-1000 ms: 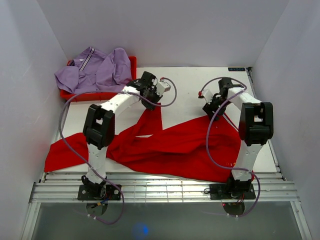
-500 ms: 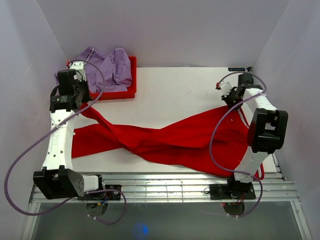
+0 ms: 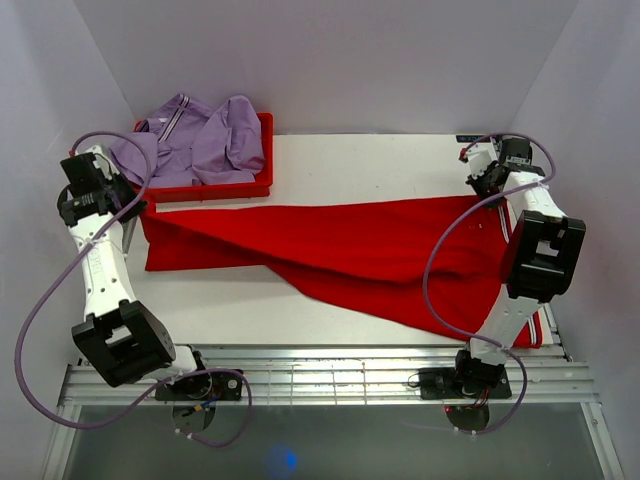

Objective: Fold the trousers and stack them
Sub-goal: Flatten the trousers out

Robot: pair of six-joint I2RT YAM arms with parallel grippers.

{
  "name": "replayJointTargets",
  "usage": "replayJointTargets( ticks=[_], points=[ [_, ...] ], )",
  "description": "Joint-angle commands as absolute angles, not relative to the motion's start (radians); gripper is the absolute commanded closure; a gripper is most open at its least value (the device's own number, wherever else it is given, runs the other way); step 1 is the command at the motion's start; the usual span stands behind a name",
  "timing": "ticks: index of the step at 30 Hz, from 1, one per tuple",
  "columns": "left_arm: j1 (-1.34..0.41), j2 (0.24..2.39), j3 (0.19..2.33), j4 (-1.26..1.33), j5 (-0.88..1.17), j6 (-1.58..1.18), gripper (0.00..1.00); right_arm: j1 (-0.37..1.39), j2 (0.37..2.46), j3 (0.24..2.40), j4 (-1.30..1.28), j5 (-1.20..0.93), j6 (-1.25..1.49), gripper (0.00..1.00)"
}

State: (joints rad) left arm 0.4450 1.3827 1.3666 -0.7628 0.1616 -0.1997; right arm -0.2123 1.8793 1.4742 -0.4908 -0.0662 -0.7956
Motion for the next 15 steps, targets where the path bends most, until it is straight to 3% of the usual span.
replayJointTargets(
  ticks=[1,9,15],
  points=[
    [0.443,1.304,1.399,-0.719,0.267,-0.238,1.0,-0.209,1.902,1.542,-0.534,-0.089,-0.758,0.92],
    [0.449,1.258,1.371,-0.608,0.261,-0.229,1.0,-0.209,1.841,1.526,-0.405,-0.078,-0.704,0.92],
    [0.451,1.284,1.249,-0.244,0.402,-0.215,1.0,-0.209,1.833,1.486,-0.224,-0.035,-0.623,0.92]
  ],
)
